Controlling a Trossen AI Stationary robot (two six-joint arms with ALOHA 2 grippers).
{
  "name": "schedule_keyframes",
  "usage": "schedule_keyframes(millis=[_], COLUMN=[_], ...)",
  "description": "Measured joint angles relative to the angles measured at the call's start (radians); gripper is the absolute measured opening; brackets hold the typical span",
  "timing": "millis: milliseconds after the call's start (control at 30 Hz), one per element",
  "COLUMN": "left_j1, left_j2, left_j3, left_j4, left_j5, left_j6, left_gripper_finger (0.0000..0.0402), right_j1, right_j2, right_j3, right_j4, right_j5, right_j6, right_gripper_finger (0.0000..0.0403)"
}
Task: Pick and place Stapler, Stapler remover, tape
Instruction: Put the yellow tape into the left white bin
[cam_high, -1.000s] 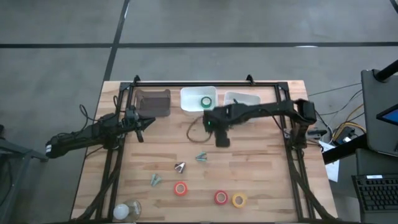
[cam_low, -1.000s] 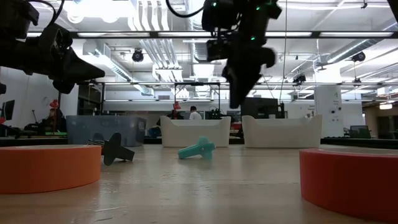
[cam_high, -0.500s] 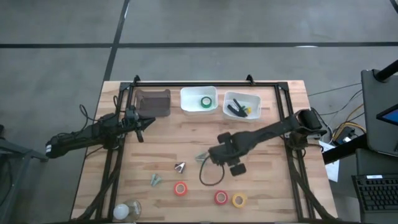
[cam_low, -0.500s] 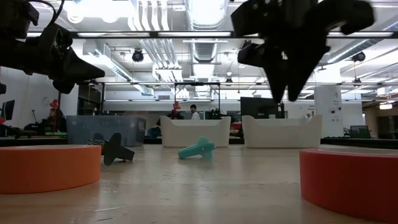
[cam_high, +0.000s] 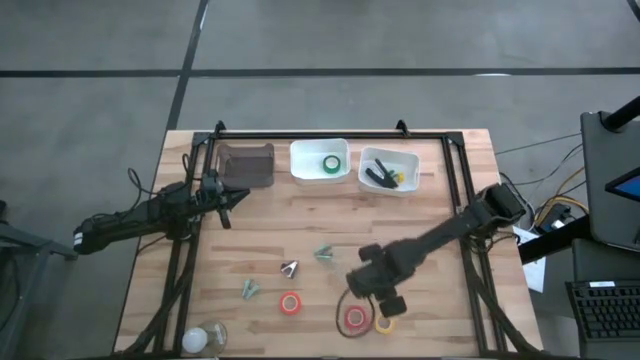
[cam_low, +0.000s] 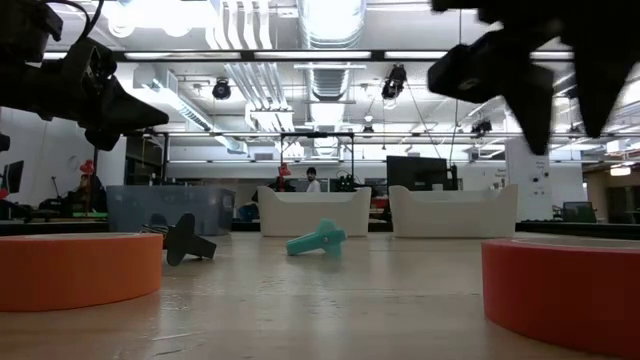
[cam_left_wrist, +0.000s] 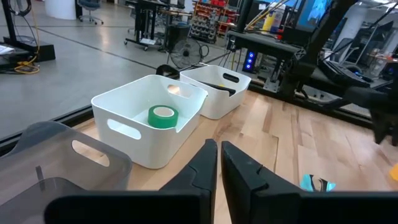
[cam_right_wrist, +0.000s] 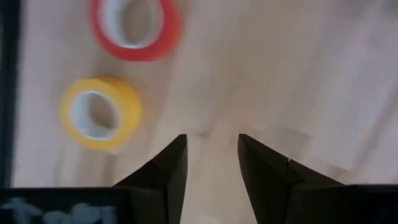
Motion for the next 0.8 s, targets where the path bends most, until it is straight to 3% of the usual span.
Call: schedule_keyframes(millis=[300,800], left_j1=[0.000,0.000], left_j2=[0.000,0.000], left_j3=[0.000,0.000], left_j4=[0.000,0.000], left_j5=[0.000,0.000], left_j6=[0.000,0.000], left_gripper_finger=[0.0024,0.0025], right_j1=[0.093,0.173], right_j2=[0.000,0.009], right_j3=[-0.060,-0.132], right_j4=[0.105,0.245], right_j5=[-0.004,-0.006], right_j6=[0.160,0.345], right_gripper_finger=[0.0123,0.0152])
